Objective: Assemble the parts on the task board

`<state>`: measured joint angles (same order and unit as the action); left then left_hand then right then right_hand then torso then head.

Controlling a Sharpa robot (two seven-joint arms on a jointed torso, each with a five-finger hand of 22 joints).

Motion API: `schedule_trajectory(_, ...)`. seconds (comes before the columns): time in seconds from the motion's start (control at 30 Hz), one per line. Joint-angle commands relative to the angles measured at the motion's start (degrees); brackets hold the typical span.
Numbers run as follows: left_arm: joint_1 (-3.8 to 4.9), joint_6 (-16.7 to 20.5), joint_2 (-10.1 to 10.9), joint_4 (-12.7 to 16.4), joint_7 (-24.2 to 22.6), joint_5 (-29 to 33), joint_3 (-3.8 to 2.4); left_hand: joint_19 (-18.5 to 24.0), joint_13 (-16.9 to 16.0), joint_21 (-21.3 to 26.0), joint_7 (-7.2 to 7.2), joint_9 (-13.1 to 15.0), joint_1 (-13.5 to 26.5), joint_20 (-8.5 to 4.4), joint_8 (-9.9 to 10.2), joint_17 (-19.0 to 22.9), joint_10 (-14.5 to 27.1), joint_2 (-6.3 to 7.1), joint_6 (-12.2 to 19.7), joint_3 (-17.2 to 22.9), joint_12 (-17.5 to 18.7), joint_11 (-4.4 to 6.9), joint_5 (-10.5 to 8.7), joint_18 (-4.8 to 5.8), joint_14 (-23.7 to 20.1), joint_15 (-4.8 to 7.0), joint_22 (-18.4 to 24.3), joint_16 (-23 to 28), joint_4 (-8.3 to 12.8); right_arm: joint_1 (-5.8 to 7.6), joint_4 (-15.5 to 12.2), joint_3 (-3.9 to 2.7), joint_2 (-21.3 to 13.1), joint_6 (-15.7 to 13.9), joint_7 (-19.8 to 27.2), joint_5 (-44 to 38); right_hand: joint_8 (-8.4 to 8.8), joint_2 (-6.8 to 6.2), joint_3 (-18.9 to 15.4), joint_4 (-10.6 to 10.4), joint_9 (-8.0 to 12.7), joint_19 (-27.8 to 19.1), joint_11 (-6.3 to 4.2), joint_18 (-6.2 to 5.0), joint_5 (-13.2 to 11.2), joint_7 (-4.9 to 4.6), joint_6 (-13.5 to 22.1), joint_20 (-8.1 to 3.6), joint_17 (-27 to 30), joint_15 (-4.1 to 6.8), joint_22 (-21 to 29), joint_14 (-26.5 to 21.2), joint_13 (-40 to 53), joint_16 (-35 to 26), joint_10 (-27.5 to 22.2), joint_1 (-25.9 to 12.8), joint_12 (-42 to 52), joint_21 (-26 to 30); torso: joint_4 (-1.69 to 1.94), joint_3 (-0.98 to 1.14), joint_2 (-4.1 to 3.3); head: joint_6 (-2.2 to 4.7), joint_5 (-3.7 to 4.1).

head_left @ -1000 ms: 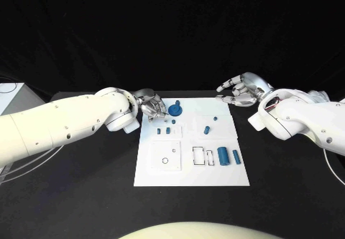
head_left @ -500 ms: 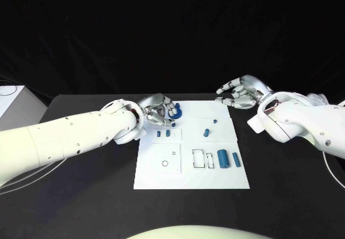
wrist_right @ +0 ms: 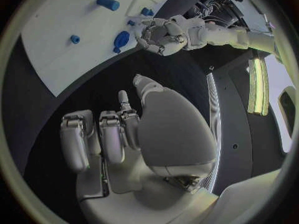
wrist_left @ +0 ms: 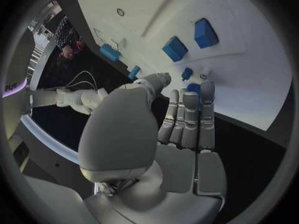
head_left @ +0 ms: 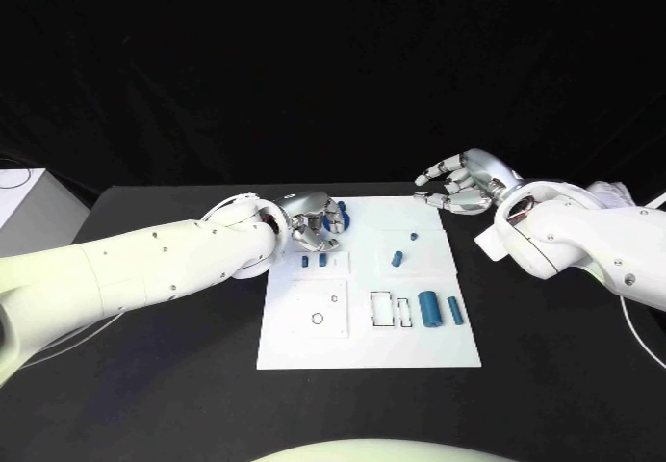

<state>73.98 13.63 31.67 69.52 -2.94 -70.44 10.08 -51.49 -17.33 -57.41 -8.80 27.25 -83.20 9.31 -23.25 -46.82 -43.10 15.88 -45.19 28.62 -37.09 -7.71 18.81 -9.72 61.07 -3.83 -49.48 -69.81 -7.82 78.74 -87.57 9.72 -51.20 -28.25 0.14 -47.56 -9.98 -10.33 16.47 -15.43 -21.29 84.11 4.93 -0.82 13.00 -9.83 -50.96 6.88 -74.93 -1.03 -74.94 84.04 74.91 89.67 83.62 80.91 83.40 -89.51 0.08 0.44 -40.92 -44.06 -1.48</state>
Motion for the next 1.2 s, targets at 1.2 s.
schedule_trajectory(1.2,0.47,-8.48,-3.55,-3.35,6.97,-6.47,-0.09,-4.49,1.28,-4.75,0.16,-2.06,-0.37,-0.15,2.11,-2.57,-1.58,-2.43,-3.05,1.29,-1.27,0.45,-0.66,0.4,3.41,0.41,-5.49,-4.67,1.5,-0.05,-0.25,-0.01,0.02,0.13,0.61,-0.72,-0.3,-0.25,0.52,-0.06,-0.06,5.58,0.07,0.64,0.57,-0.04,0.5,-0.39,-14.01,0.39,-14.63,5.67,8.95,-0.22,-0.36,-0.36,-0.29,0.17,0.05,-0.03,-0.02,-0.64,0.56)
